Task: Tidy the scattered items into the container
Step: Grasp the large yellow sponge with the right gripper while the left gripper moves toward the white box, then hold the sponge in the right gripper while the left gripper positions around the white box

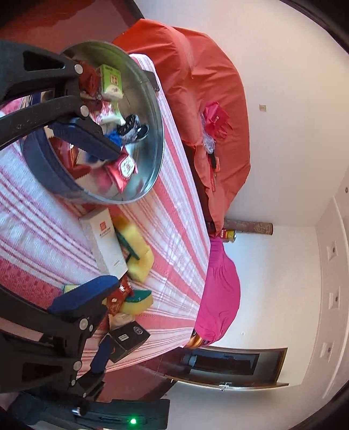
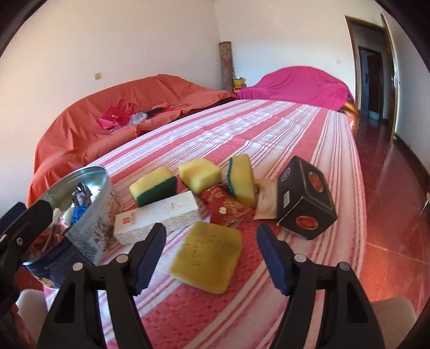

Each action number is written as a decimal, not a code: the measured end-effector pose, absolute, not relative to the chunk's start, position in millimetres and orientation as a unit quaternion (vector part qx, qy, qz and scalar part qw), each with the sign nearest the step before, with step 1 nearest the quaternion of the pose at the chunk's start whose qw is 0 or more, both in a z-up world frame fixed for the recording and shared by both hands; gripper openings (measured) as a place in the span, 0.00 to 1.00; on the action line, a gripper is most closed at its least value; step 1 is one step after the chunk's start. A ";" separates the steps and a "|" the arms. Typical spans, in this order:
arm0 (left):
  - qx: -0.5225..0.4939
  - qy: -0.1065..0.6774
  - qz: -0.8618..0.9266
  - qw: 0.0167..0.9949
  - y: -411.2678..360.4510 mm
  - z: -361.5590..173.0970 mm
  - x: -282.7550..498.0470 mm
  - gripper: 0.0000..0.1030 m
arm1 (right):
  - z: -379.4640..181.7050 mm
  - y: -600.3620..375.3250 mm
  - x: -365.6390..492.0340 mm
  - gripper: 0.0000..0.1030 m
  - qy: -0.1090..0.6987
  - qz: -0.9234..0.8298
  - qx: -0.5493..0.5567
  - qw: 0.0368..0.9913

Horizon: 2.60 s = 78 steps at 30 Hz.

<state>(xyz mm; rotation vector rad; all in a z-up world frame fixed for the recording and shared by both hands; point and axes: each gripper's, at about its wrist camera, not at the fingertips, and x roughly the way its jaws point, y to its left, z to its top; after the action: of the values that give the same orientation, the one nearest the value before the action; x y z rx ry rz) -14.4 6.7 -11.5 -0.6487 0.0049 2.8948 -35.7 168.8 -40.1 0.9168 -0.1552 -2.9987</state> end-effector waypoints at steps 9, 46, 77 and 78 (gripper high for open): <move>-0.249 -0.066 0.964 0.064 2.2 -31.7 -31.5 0.90 | -56.5 185.9 -45.9 0.70 -0.083 -0.937 0.338 0.015; -0.202 -0.017 0.975 0.093 25.1 -26.5 -14.7 0.93 | -71.6 202.0 -61.9 0.38 -0.142 -0.911 0.384 0.047; -0.322 0.195 0.892 0.252 74.5 -60.0 -106.3 0.92 | -82.8 251.7 -51.9 0.39 -0.255 -0.891 0.372 0.039; -0.325 0.198 0.886 0.266 77.0 -61.1 -102.7 0.92 | -83.1 252.1 -51.8 0.39 -0.256 -0.891 0.372 0.040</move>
<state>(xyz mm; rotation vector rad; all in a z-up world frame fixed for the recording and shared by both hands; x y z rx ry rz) -102.7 77.0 -61.1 -0.8771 0.5339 2.3928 -51.8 252.1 -83.1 1.1402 -0.7840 -2.7316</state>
